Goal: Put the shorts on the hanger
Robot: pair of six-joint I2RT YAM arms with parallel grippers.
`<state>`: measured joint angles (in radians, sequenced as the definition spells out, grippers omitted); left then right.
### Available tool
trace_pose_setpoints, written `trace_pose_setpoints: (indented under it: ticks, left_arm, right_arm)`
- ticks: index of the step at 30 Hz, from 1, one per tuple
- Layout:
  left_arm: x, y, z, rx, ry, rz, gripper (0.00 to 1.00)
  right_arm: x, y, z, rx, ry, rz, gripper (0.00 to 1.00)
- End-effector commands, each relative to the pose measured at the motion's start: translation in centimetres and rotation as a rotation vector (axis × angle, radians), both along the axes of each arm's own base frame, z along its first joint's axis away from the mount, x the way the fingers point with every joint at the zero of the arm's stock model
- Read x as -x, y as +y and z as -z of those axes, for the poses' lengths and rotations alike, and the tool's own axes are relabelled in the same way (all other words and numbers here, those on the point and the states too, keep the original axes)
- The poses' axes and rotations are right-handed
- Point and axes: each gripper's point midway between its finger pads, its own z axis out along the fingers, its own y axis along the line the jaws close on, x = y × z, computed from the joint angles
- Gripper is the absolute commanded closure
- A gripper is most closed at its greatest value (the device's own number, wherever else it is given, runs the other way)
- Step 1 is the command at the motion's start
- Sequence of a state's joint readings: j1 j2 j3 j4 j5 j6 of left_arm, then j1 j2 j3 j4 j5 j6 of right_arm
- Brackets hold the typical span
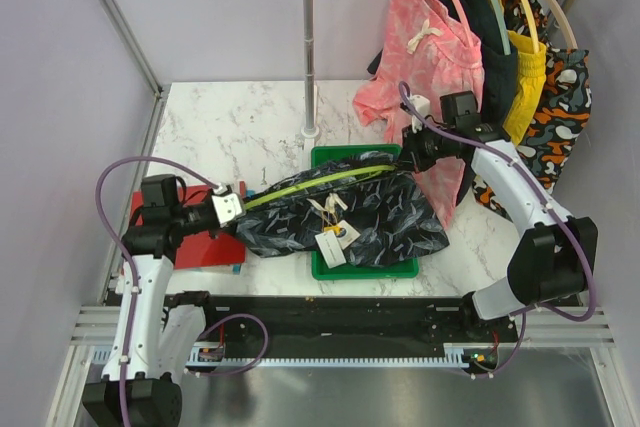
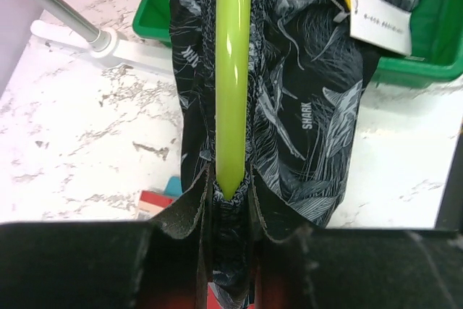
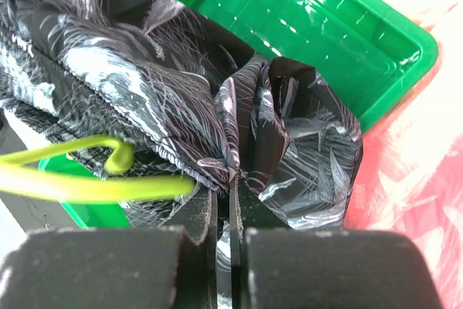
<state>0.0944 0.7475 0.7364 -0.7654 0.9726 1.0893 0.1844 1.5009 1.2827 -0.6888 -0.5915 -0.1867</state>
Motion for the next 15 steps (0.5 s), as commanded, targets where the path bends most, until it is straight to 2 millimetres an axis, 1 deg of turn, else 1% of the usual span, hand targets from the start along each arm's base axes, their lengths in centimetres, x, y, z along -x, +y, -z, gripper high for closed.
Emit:
trace_pose_setpoints:
  ticks: [1,2,4,5,6,7,9,10,11,13,14,15]
  left_arm:
    - [-1.2,3.8,2.1,-0.233,-0.073,-0.080,0.98]
    - [-1.2,4.2,2.7,-0.268,-0.076,-0.084,0.98]
    - [-1.3,4.7,3.2,-0.299,-0.085,-0.092,0.98]
    - [-1.2,4.9,3.6,-0.315,-0.080,-0.097,0.98]
    - [-1.1,5.0,3.6,-0.320,-0.090,-0.095,0.98]
    - [-1.1,4.9,3.6,-0.329,-0.105,-0.082,0.98]
    - [-1.0,4.4,3.2,-0.308,-0.121,-0.062,0.98]
    - [-1.1,4.1,2.6,-0.286,-0.112,-0.064,0.98]
    - [-1.2,3.7,2.1,-0.267,-0.111,-0.057,0.98]
    - [-1.2,2.6,1.4,-0.242,-0.100,-0.031,0.98]
    - [-1.2,2.2,1.1,-0.235,-0.103,-0.018,0.98]
    - [-1.1,1.4,0.8,-0.231,-0.115,0.012,0.98]
  right_arm:
    - [-3.1,-5.4,-1.7,0.136,-0.102,0.167,1.00]
    - [-3.1,-5.7,-1.7,0.148,-0.101,0.174,1.00]
    - [-3.3,-6.3,-1.9,0.179,-0.122,0.170,1.00]
    - [-3.2,-6.4,-2.0,0.185,-0.122,0.166,1.00]
    - [-3.1,-6.5,-2.1,0.188,-0.125,0.155,1.00]
    - [-3.0,-6.1,-2.7,0.167,-0.132,0.131,1.00]
    - [-2.0,-5.1,-3.1,0.126,-0.097,0.079,1.00]
    - [-1.7,-4.0,-3.8,0.075,-0.084,0.046,1.00]
    - [-0.8,-3.4,-3.7,0.056,-0.038,0.023,1.00]
    - [-0.2,-2.2,-3.9,0.025,0.015,0.008,1.00]
    - [0.6,-1.5,-4.0,-0.004,0.059,-0.008,1.00]
    - [0.9,-1.0,-4.0,-0.017,0.082,-0.009,1.00]
